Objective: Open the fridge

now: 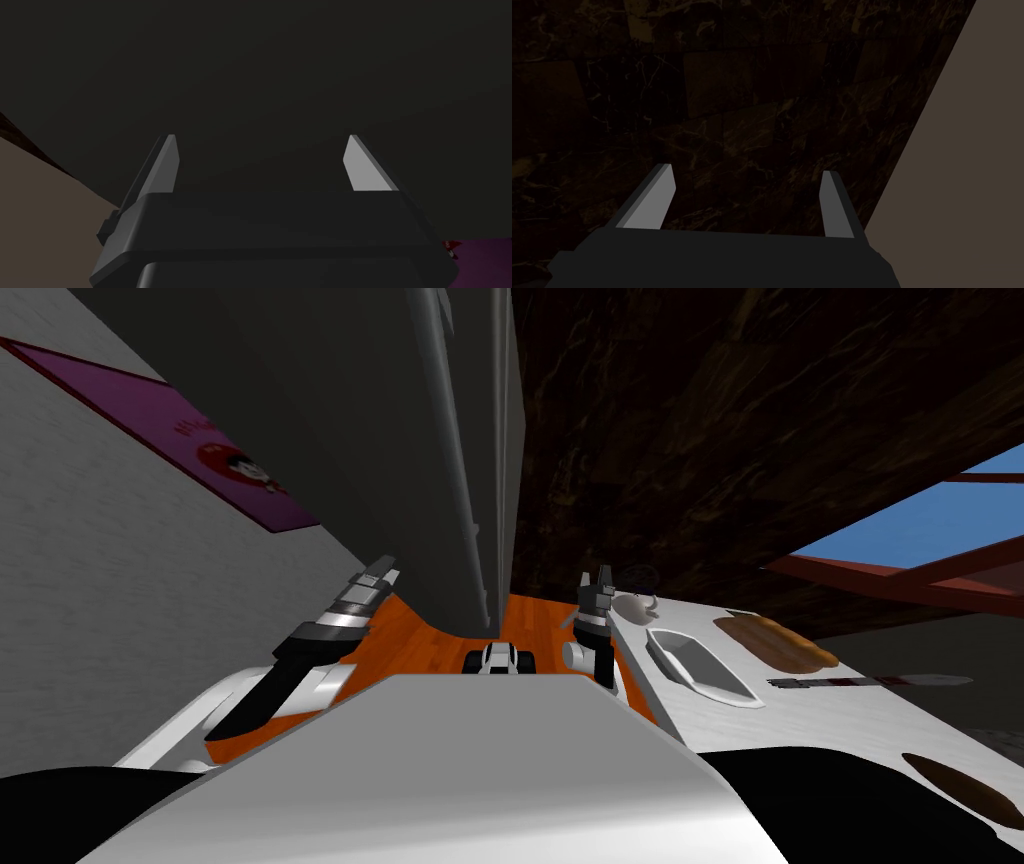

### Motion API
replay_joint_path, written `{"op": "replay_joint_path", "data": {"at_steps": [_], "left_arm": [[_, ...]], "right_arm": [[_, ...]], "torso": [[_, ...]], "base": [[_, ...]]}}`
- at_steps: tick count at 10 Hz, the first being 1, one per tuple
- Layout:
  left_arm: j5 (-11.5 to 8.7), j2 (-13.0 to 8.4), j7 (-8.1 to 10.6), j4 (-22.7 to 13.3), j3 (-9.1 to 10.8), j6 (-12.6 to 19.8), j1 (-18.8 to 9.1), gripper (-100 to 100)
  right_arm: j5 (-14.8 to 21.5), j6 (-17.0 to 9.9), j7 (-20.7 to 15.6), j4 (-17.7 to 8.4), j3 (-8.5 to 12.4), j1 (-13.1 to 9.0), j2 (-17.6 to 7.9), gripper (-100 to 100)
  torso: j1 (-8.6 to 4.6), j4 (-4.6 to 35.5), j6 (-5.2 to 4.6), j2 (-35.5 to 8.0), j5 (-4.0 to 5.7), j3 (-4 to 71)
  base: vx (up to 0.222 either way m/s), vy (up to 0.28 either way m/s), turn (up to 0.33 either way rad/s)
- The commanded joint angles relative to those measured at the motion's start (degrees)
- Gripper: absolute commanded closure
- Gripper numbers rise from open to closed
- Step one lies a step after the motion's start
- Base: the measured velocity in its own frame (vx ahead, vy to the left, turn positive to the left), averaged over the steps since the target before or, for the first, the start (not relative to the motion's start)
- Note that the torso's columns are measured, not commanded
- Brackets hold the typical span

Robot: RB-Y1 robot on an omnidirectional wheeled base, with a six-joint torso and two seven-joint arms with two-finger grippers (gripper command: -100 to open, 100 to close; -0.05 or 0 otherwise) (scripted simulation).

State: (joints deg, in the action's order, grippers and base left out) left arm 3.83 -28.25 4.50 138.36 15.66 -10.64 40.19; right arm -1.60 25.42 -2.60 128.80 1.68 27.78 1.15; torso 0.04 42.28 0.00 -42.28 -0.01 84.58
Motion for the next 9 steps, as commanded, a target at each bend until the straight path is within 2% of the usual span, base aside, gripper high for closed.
{"op": "replay_joint_path", "data": {"at_steps": [1, 9], "left_arm": [[-0.04, -3.45, 1.39, 0.88, 2.10, 2.46, 1.23, -100], [-0.13, -15.44, 6.12, 2.42, 9.64, 10.90, 5.94, -100]], "right_arm": [[0.00, 0.00, 0.00, 0.00, 0.00, 0.00, 0.00, 0], [0.00, 0.00, 0.00, 0.00, 0.00, 0.00, 0.00, 0]], "torso": [[-0.05, 0.02, 0.00, -0.05, 0.01, -0.03], [-0.09, 0.00, 0.00, 0.00, 0.03, 0.00]], "base": [[0.001, -0.100, -0.024], [0.015, -0.108, -0.024]]}}
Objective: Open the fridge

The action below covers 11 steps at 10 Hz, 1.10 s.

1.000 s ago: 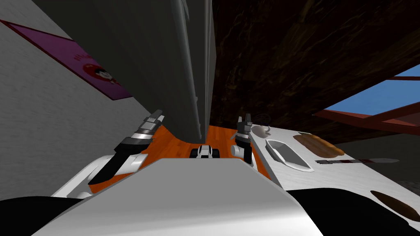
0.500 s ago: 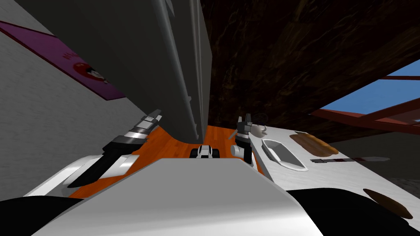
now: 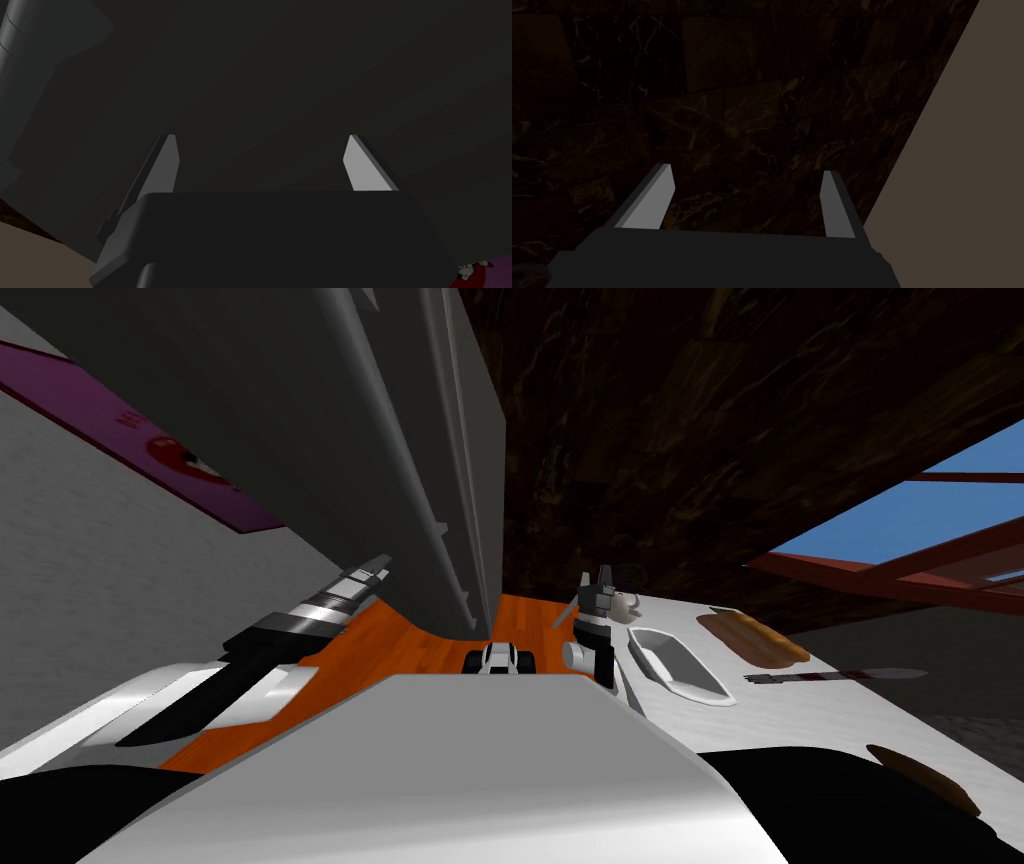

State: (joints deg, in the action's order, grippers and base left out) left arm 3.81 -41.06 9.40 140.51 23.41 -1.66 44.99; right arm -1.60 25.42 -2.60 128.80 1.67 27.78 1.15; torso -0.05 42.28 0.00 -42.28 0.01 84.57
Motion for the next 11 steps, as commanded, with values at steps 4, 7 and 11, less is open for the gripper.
{"op": "replay_joint_path", "data": {"at_steps": [4, 7, 11], "left_arm": [[-0.15, -8.72, 3.76, 1.83, 5.95, 6.42, 3.70, -100], [-0.16, -12.55, 5.27, 4.60, 8.37, 9.09, 5.24, -100], [-0.64, -14.39, 6.55, 8.09, 10.71, 11.09, 6.69, -100]], "right_arm": [[0.00, 0.00, 0.00, 0.00, 0.00, 0.00, 0.00, 0], [0.00, 0.00, 0.00, 0.00, 0.00, 0.00, 0.00, 0], [0.00, 0.00, 0.00, 0.00, 0.01, 0.00, -0.01, 0]], "torso": [[0.12, 0.00, 0.00, 0.02, -0.04, 0.01], [0.05, 0.02, 0.00, -0.06, -0.01, -0.04], [0.20, 0.00, 0.01, -0.01, -0.07, -0.01]], "base": [[0.025, -0.117, -0.026], [0.010, -0.107, -0.020], [0.033, -0.042, -0.002]]}}
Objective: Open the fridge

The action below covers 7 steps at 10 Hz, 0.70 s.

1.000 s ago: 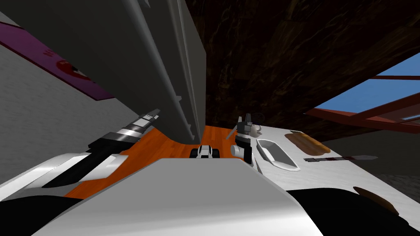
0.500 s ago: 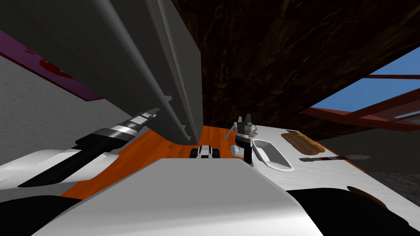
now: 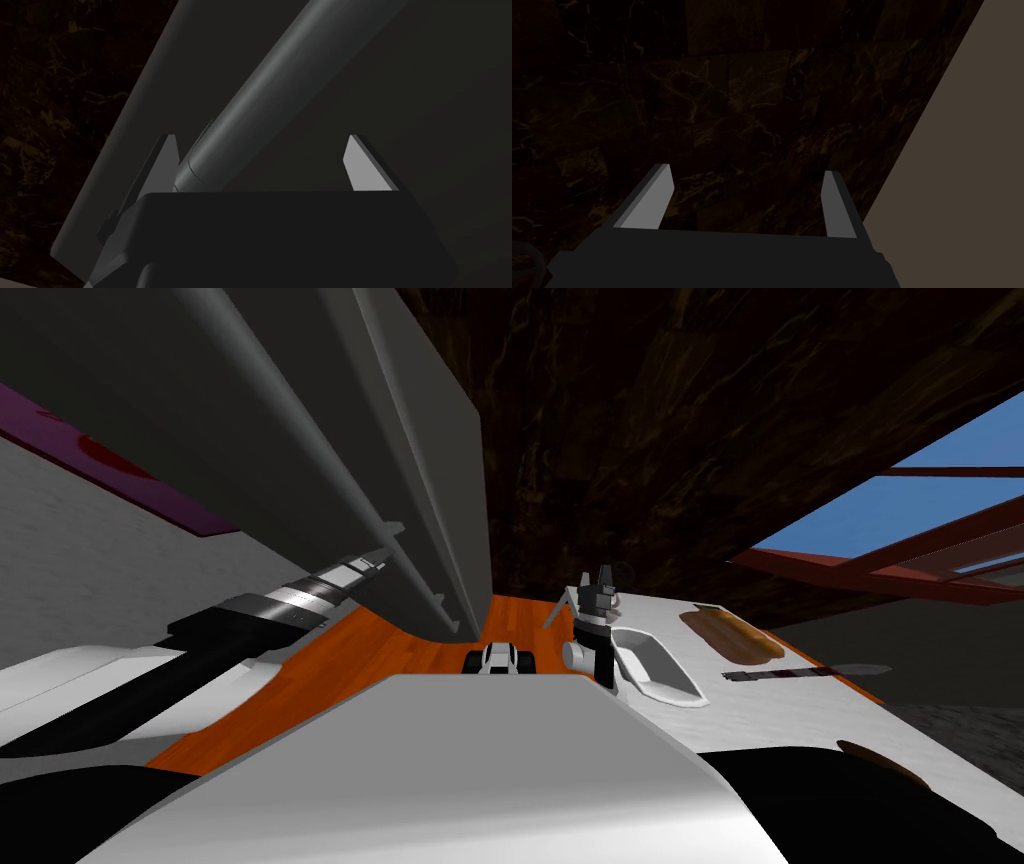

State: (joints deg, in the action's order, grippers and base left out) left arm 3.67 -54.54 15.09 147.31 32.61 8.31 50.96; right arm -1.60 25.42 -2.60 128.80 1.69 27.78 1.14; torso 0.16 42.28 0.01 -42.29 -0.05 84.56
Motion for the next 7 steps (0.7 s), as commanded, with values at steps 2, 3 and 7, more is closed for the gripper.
{"op": "replay_joint_path", "data": {"at_steps": [2, 3, 7], "left_arm": [[-0.31, -0.54, 0.50, 0.86, 0.94, 0.69, 0.47, 100], [-0.29, -1.19, 0.75, 1.18, 0.87, -0.65, 0.50, 100], [-0.28, -3.58, 1.83, 1.59, 0.58, -5.32, 0.94, 100]], "right_arm": [[0.00, 0.00, 0.00, 0.00, 0.00, 0.01, 0.00, 0], [0.00, 0.00, 0.00, 0.00, 0.00, -0.01, 0.00, 0], [0.00, -0.01, 0.00, -0.01, 0.02, -0.04, -0.03, 0]], "torso": [[-0.09, -0.05, -0.02, 0.11, 0.03, 0.10], [-0.02, -0.05, 0.01, -0.02, -0.04, -0.01], [0.67, 0.19, 0.27, -0.30, -0.25, -0.17]], "base": [[0.038, -0.004, 0.002], [-0.089, 0.075, -0.070], [-0.257, 0.252, -0.114]]}}
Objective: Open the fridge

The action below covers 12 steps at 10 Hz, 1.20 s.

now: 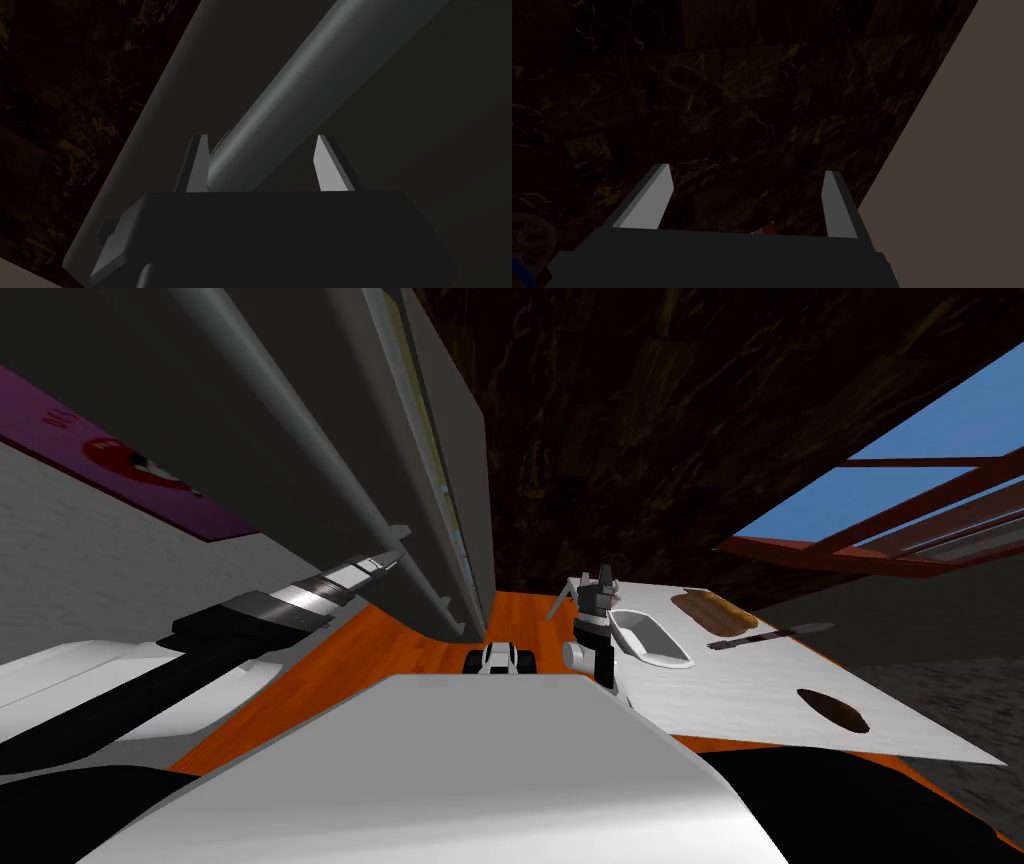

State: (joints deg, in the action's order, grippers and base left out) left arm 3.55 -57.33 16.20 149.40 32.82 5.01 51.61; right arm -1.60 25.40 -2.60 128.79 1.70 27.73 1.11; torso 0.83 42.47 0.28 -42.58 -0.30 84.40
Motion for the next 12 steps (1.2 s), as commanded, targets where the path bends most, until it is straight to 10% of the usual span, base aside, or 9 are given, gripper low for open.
{"op": "replay_joint_path", "data": {"at_steps": [1, 12], "left_arm": [[-0.17, -0.79, 0.72, -0.50, 0.37, -2.02, 0.29, 100], [-0.38, -6.17, 2.46, -1.27, -0.66, -13.05, 0.59, 100]], "right_arm": [[0.00, 0.00, 0.00, 0.00, 0.00, 0.00, 0.00, 0], [0.00, 0.00, 0.00, 0.00, 0.00, 0.02, 0.00, 0]], "torso": [[-0.13, -0.01, 0.03, 0.25, 0.11, 0.23], [-0.08, -0.11, -0.13, 0.24, 0.02, 0.16]], "base": [[-0.216, 0.153, -0.026], [-0.214, 0.222, -0.100]]}}
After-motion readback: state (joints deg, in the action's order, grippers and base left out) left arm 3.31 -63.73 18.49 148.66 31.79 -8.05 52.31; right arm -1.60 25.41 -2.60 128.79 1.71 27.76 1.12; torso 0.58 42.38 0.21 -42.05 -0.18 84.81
